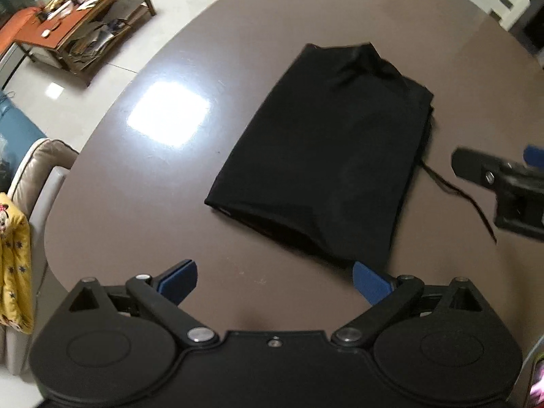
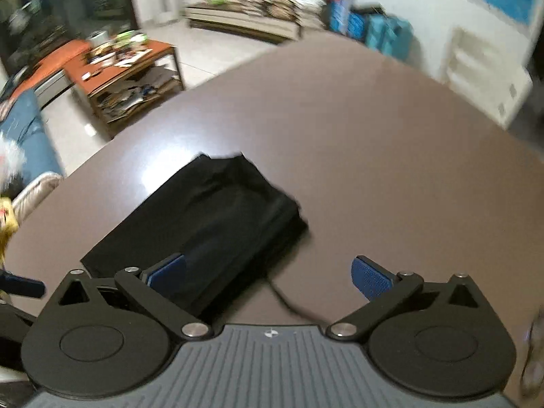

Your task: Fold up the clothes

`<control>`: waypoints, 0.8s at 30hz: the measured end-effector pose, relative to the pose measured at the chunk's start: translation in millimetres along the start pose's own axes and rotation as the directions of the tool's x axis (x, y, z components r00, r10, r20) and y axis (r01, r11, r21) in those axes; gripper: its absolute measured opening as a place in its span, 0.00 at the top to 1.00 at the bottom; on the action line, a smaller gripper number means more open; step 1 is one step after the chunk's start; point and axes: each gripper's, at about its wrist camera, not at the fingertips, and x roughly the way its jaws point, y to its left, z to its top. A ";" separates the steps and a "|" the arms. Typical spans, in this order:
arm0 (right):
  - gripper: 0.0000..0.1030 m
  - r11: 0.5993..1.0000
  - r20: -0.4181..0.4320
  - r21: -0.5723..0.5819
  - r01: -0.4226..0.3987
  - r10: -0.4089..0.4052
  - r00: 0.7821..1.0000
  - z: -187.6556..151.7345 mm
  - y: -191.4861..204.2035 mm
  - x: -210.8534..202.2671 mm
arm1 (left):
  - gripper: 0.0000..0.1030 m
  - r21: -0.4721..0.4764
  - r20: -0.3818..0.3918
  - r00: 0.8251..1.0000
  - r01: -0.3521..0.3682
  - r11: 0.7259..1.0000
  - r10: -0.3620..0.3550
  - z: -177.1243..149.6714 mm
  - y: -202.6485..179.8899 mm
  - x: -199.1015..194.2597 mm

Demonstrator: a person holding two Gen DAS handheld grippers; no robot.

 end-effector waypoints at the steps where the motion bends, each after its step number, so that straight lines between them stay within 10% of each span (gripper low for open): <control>1: 0.00 0.999 -0.011 0.038 -0.005 0.006 1.000 -3.8 -2.3 -1.7 | 0.04 0.009 0.006 1.000 -0.005 1.000 0.005 0.3 -0.7 -1.2; 9: 0.00 0.958 -0.069 0.285 -0.020 0.042 0.997 -45.1 -11.0 -7.9 | 0.04 0.155 0.053 0.998 -0.024 0.988 0.016 -2.1 -15.3 -7.8; 24: 0.00 0.950 -0.102 0.309 0.042 -0.011 0.995 -63.8 4.7 -13.7 | 0.04 0.230 0.078 0.997 -0.012 0.973 -0.006 -4.4 -11.3 -9.7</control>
